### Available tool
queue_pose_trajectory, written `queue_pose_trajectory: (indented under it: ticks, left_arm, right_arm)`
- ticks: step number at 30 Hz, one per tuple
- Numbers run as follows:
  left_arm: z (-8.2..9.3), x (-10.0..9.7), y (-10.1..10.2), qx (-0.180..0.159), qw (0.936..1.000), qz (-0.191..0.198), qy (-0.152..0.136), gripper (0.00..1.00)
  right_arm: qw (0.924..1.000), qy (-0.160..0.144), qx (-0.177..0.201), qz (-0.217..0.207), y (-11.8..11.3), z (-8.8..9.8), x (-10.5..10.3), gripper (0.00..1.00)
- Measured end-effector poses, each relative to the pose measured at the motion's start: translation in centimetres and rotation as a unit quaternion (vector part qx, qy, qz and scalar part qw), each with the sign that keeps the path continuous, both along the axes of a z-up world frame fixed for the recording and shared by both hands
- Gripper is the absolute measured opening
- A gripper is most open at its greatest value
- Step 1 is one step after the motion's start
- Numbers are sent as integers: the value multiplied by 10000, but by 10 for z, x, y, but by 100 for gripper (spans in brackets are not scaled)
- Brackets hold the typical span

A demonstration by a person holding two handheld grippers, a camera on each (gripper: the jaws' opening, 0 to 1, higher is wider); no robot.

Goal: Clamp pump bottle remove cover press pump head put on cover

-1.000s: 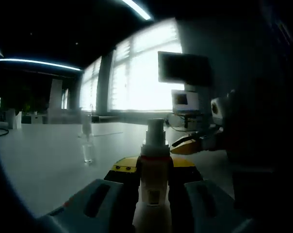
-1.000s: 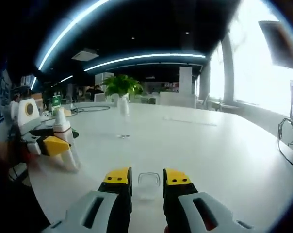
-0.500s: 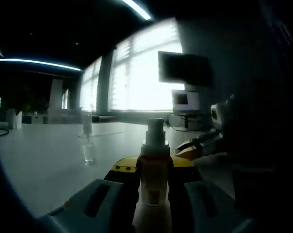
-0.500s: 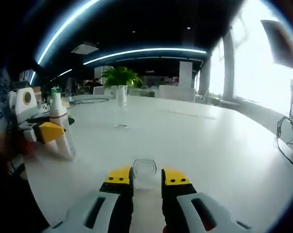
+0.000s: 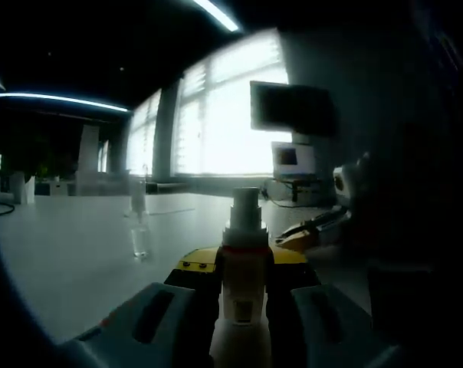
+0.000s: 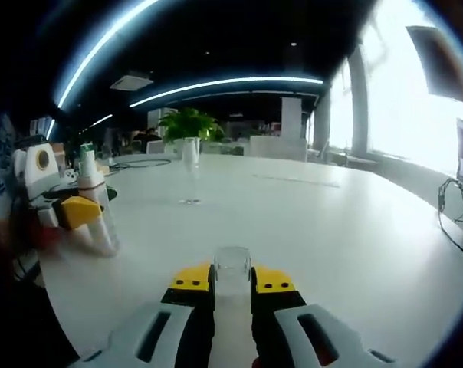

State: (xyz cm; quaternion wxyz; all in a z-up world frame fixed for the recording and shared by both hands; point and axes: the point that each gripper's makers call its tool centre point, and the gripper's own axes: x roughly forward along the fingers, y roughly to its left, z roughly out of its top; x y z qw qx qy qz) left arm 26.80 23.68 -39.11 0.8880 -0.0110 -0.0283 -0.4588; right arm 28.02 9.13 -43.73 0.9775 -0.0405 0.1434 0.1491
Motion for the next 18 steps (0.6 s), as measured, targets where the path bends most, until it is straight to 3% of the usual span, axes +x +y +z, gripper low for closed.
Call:
queue_pose_trajectory:
  ticks: [18]
  left_arm:
    - [1,-1,-1,2,10000,4,-3,13]
  right_arm:
    - [9992,-361,142,-49,5,35,-1,13]
